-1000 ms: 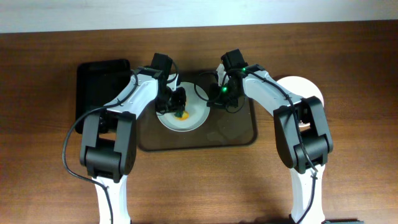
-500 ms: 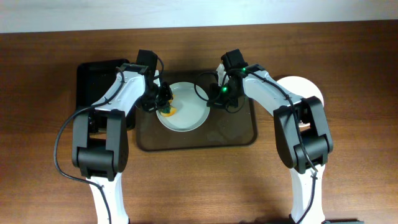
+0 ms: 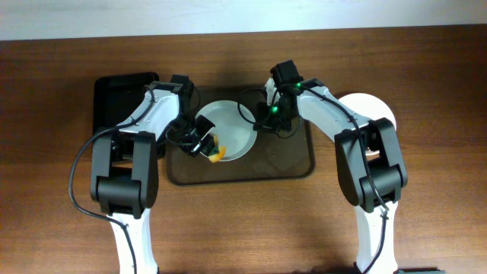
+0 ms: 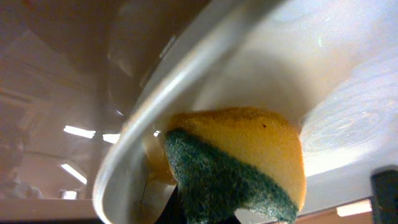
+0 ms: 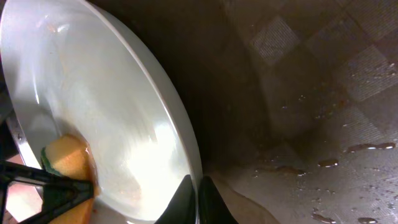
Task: Clean dirty plates on tray and stack at the side
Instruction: 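Scrub the last plate with the sponge while right gripper holds it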
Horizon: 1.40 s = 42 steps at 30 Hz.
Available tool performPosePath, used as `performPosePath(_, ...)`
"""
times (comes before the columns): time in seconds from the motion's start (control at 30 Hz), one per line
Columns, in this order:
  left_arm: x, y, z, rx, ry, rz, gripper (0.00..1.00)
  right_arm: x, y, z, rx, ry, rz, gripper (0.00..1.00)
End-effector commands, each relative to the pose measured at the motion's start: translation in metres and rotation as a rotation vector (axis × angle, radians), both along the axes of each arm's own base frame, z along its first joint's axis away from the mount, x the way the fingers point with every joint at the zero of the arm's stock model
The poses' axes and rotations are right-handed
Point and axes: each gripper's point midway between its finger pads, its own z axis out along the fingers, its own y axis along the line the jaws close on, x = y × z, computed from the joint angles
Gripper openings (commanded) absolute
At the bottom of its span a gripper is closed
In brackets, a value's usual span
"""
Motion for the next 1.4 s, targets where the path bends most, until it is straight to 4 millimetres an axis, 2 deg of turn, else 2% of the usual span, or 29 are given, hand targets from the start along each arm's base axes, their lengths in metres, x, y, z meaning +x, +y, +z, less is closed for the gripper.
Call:
performPosePath(0.0,-0.024,-0.023,-0.016,-0.104,0.145,0.039,0.0,0.001,-0.005,-0.003,-0.02,-0.004,-0.002,0.04)
performPosePath(0.13,-0.024,-0.036,-0.006,-0.197,0.162,0.055,0.01,0.001,-0.005,-0.003,-0.021,-0.004,-0.002,0.04)
performPosePath(0.23,-0.018,-0.024,-0.018,-0.108,0.115,0.037,0.01,0.001,-0.005,-0.003,-0.02,-0.004,-0.002,0.04)
performPosePath(0.27,-0.014,-0.012,-0.027,-0.024,0.087,0.026,0.01,0.001,-0.005,-0.003,-0.021,-0.004,-0.002,0.04)
performPosePath(0.3,-0.012,0.012,-0.039,0.139,0.072,0.042,0.01,0.001,-0.005,-0.003,-0.02,-0.004,-0.002,0.04)
performPosePath(0.4,0.011,0.065,-0.054,0.466,-0.053,0.044,0.01,0.001,-0.005,-0.003,-0.02,-0.004,-0.002,0.04)
performPosePath(0.53,0.046,0.104,-0.05,0.752,-0.239,0.025,0.01,0.001,-0.005,-0.003,-0.02,-0.004,-0.002,0.04)
performPosePath(0.57,0.054,0.107,-0.048,0.789,-0.28,0.02,0.01,0.001,-0.005,-0.003,-0.02,-0.004,-0.002,0.04)
performPosePath(0.63,0.071,0.099,-0.047,0.785,-0.367,-0.054,0.01,0.001,-0.005,-0.003,-0.02,-0.004,-0.002,0.04)
performPosePath(0.7,0.087,0.084,-0.045,0.762,-0.461,-0.203,0.01,0.001,-0.005,-0.003,-0.02,-0.004,-0.002,0.04)
performPosePath(0.83,0.094,0.055,-0.043,0.716,-0.556,-0.628,0.01,0.001,-0.005,-0.003,-0.02,-0.004,-0.002,0.04)
performPosePath(0.93,0.088,0.034,-0.049,0.58,-0.573,-0.712,0.0,0.001,-0.005,-0.003,-0.021,-0.004,-0.002,0.04)
performPosePath(1.03,0.075,0.005,-0.052,0.316,-0.573,-0.69,0.0,0.001,-0.005,-0.003,-0.02,-0.004,-0.002,0.04)
performPosePath(1.1,0.066,-0.009,-0.046,0.11,-0.57,-0.661,0.0,0.0,-0.005,-0.003,-0.021,-0.003,-0.002,0.04)
performPosePath(1.17,0.062,-0.018,-0.032,-0.069,-0.59,-0.643,0.0,-0.001,-0.005,-0.003,-0.022,0.001,-0.002,0.04)
performPosePath(1.23,0.07,-0.013,-0.012,-0.131,-0.602,-0.592,0.0,-0.003,-0.006,-0.004,-0.025,0.01,-0.002,0.04)
performPosePath(1.3,0.087,-0.002,0.017,-0.128,-0.645,-0.564,0.0,-0.003,-0.006,-0.004,-0.026,0.014,-0.002,0.04)
performPosePath(1.37,0.107,0.009,0.06,-0.103,-0.732,-0.552,0.0,-0.003,-0.006,-0.004,-0.026,0.014,-0.002,0.04)
